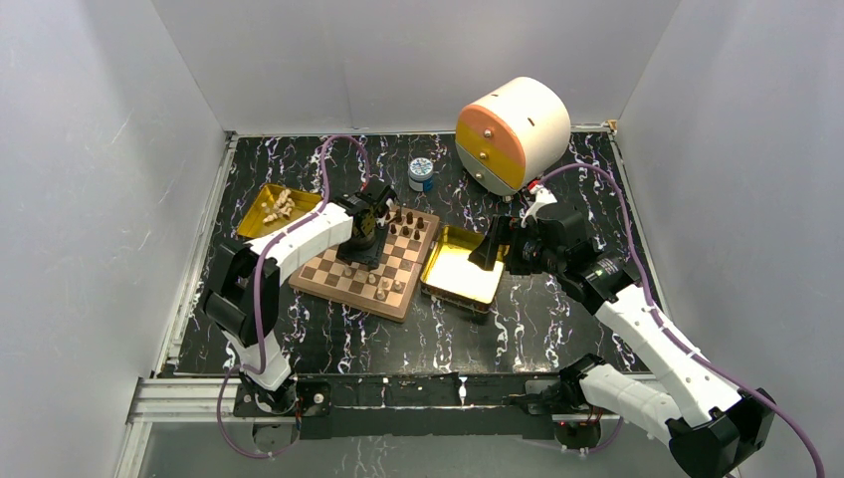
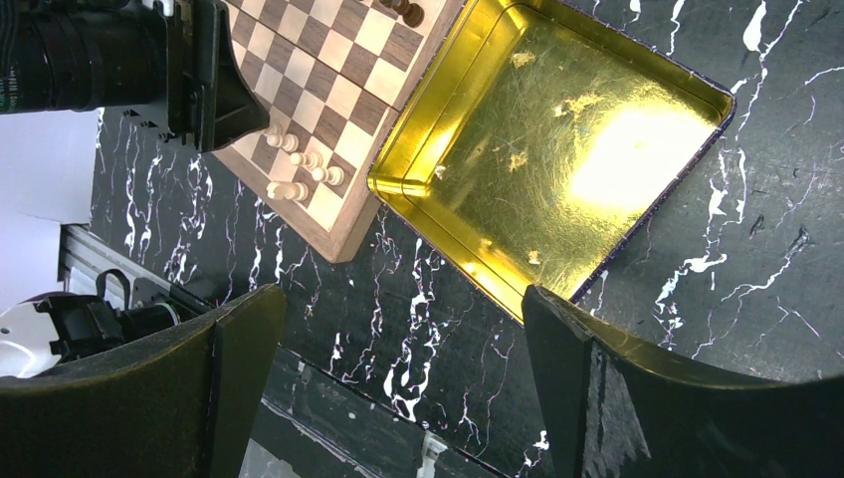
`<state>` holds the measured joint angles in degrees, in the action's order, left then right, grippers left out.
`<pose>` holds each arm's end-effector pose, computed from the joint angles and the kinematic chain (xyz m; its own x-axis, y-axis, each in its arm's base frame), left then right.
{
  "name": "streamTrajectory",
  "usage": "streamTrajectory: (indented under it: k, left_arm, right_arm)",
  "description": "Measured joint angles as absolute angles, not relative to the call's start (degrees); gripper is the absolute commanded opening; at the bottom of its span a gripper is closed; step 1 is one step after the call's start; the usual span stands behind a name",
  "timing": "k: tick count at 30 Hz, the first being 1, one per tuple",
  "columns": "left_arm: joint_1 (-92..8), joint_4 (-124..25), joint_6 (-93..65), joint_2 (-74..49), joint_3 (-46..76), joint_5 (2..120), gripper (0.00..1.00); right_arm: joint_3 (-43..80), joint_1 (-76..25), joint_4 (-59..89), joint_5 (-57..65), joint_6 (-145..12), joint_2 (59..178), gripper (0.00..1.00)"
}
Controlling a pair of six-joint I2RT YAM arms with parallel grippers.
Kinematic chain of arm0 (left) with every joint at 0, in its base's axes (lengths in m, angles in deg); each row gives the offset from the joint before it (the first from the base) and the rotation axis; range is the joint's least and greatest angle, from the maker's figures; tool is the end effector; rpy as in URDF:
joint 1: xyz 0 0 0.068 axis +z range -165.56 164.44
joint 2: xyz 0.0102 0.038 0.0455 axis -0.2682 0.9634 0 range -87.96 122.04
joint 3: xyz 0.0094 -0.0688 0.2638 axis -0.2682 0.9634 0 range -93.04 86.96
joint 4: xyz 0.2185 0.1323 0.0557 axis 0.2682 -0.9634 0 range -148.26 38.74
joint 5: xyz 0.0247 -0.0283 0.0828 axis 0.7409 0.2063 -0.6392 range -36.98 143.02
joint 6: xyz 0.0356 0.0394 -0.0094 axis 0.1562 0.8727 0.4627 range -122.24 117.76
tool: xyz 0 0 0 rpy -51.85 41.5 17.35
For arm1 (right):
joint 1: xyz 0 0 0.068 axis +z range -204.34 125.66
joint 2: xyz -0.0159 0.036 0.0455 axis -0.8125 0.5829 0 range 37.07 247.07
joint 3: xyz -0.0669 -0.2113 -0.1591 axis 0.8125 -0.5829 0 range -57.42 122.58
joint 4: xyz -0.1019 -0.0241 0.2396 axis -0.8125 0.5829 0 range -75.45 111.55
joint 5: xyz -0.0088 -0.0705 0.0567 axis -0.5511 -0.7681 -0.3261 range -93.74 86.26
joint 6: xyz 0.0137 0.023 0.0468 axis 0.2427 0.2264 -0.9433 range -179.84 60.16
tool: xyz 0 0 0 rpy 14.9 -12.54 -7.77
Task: Set up the chess pieces on the board
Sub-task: Adjust the chess piece on the chessboard.
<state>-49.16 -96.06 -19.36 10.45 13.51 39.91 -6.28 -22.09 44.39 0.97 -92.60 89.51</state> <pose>0.2907 -0.1834 0.2236 -0.8863 0.2445 -0.3934 0.2225 0.9696 0.1014 0.1669 0.1086 0.3206 -0.6878 0.2036 -0.6967 -0.2606 0.8266 0.4988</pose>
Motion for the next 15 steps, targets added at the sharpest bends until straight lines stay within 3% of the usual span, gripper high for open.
streamTrajectory:
  k: [15]
  left_arm:
    - [-49.3,-95.8,-19.4,11.3,14.3,39.9,0.46]
  right_arm:
    - [-6.3,-22.1,44.4,0.9,-92.6,89.5,0.99]
